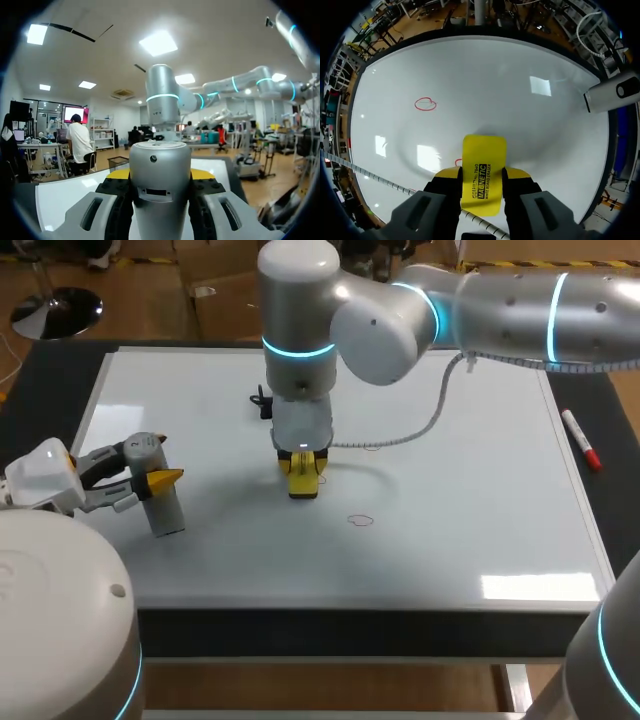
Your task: Pick up the inspection probe, press it on each red-marked spot on the whiteboard one by one, put down the probe, pick up the eraser, and wipe off all the red marks.
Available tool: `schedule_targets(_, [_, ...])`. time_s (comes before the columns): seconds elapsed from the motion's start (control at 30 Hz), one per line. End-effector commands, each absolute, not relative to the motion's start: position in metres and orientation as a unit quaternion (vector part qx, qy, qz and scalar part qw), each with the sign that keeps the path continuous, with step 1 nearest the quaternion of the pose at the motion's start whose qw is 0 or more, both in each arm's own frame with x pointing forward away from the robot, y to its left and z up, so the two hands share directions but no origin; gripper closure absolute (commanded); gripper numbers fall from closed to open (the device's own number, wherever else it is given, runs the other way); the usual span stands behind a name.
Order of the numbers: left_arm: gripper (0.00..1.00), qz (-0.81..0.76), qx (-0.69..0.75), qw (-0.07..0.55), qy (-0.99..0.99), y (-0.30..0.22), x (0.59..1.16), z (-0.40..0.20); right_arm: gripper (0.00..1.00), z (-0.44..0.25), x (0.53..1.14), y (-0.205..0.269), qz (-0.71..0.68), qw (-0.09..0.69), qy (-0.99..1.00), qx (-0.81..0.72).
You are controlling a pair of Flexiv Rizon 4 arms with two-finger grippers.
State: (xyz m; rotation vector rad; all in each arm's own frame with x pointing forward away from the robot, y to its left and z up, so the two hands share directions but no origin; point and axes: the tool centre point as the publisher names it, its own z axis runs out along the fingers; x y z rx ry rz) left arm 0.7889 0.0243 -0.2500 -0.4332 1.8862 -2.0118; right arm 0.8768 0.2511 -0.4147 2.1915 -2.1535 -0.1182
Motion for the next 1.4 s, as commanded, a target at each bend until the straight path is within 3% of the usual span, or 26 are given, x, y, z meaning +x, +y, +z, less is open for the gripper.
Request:
schedule_targets(0.03, [1.00, -0.709, -0.153, 0.174, 0.666, 0.024, 0.788, -0.249, 1.00, -0.418, 0.880, 0.249, -0.041, 0.036, -0.699, 0.713])
schedule_targets(0.83, [1.00, -0.709, -0.153, 0.174, 0.666, 0.024, 0.788, -0.249, 1.00, -0.425, 0.881, 0.188, -0.048, 0.046, -0.747, 0.662])
schedule_targets(1.13, [1.00, -0.709, -0.153, 0.174, 0.666, 0.024, 0.788, -0.249, 1.00, -0.407, 0.880, 0.174, -0.043, 0.026, -0.753, 0.656])
schedule_targets(1.4, [1.00, -0.709, -0.153, 0.174, 0.666, 0.024, 0.788, -0.249, 1.00, -0.381, 0.883, 0.135, -0.036, 0.010, -0.772, 0.635])
